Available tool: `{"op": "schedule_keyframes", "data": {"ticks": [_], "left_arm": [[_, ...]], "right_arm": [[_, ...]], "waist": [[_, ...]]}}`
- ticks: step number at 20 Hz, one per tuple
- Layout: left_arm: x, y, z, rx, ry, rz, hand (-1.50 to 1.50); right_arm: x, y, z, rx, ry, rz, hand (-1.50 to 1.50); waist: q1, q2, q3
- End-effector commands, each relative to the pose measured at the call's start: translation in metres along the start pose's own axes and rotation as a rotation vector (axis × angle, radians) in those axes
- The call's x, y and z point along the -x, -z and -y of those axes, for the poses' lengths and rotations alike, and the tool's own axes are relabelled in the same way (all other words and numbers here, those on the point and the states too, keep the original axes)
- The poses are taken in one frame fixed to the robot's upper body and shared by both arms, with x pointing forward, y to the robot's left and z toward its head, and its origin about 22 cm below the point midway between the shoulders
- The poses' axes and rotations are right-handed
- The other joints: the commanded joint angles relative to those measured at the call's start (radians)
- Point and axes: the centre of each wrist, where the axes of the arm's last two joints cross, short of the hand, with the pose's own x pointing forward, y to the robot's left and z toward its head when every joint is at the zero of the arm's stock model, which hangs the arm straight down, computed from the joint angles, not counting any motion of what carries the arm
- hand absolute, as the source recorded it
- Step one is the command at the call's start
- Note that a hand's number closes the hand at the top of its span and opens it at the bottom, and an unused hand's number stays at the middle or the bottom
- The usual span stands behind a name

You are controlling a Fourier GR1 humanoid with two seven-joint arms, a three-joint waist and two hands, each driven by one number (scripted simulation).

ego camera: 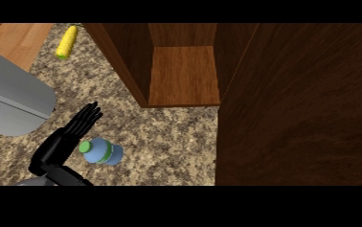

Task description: Pick up the bottled water, place it into the cabinet and close the cabinet

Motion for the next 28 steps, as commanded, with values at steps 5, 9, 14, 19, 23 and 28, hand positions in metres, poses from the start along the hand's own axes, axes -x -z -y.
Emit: {"op": "schedule_keyframes", "data": {"ticks": [5,9,14,19,23,28], "left_arm": [[0.056,-0.004,0.012,0.018,-0.023,-0.020,-1.50],[0.071,-0.015,0.006,0.080,-0.127,-0.055,-1.50],[0.085,-0.006,0.016,0.105,-0.199,-0.058,-1.50],[0.099,-0.009,0.029,0.071,-0.236,-0.022,1.50],[0.091,0.018,0.014,0.038,-0.278,-0.023,1.50],[0.102,0.003,0.021,0.042,-0.336,-0.013,1.50]], "right_arm": [[-0.039,-0.007,-0.014,-0.005,0.023,0.056,-1.50],[-0.023,-0.010,-0.002,-0.032,0.016,0.038,-1.50],[-0.014,-0.012,-0.002,-0.005,0.030,0.060,-1.50],[-0.013,-0.012,-0.006,0.000,0.026,0.033,-1.50],[-0.017,-0.016,-0.005,-0.032,0.016,0.034,-1.50],[-0.003,-0.017,-0.008,0.008,0.040,0.047,-1.50]], "waist": [[-0.003,0.001,-0.001],[-0.010,0.002,-0.001],[-0.008,0.003,-0.001],[0.002,0.005,-0.002],[-0.011,0.005,-0.002],[-0.001,0.005,-0.002]]}}
